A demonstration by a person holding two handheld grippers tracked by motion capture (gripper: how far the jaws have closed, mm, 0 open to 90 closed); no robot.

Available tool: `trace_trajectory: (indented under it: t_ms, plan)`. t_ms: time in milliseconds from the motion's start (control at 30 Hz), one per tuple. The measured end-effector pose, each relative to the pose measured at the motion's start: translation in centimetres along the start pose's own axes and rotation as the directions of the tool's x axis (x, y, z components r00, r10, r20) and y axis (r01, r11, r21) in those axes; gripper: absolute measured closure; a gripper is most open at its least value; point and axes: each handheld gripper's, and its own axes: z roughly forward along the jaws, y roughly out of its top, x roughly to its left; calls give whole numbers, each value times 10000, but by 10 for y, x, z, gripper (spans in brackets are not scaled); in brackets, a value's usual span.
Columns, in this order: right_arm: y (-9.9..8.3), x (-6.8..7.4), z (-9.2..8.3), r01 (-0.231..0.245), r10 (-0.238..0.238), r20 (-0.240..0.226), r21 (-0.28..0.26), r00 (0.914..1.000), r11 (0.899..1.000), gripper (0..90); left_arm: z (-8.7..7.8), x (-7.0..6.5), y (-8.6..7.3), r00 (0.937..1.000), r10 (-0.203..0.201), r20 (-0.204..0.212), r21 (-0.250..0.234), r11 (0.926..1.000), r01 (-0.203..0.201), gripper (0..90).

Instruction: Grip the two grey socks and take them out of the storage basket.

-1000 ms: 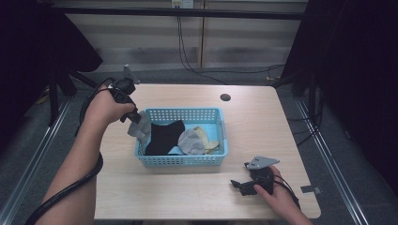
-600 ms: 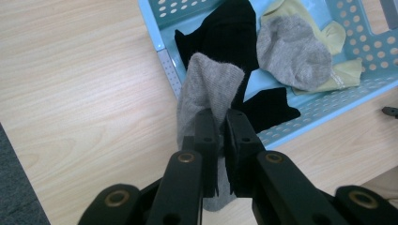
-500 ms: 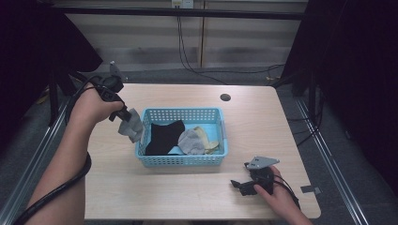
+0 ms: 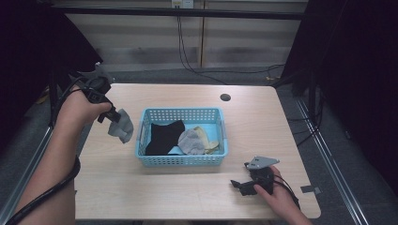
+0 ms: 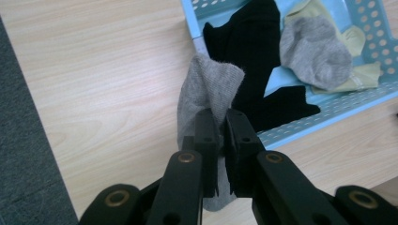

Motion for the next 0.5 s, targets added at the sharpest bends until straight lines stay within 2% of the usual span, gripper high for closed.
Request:
trace_trajectory:
  t_ms: [167,233,500]
  plan:
    - [0,0,0,-2,2,2,-1,10000,10000,119,0,8,-5,9998,-215,-36,-43,9998,215,842]
    - [0,0,0,-3,3,1,0,10000,10000,120,4,12,-9,9993,-364,-21,-50,9993,363,842]
    - [0,0,0,-17,17,4,-1,10000,10000,120,26,18,-14,9989,-464,-25,51,9989,464,840]
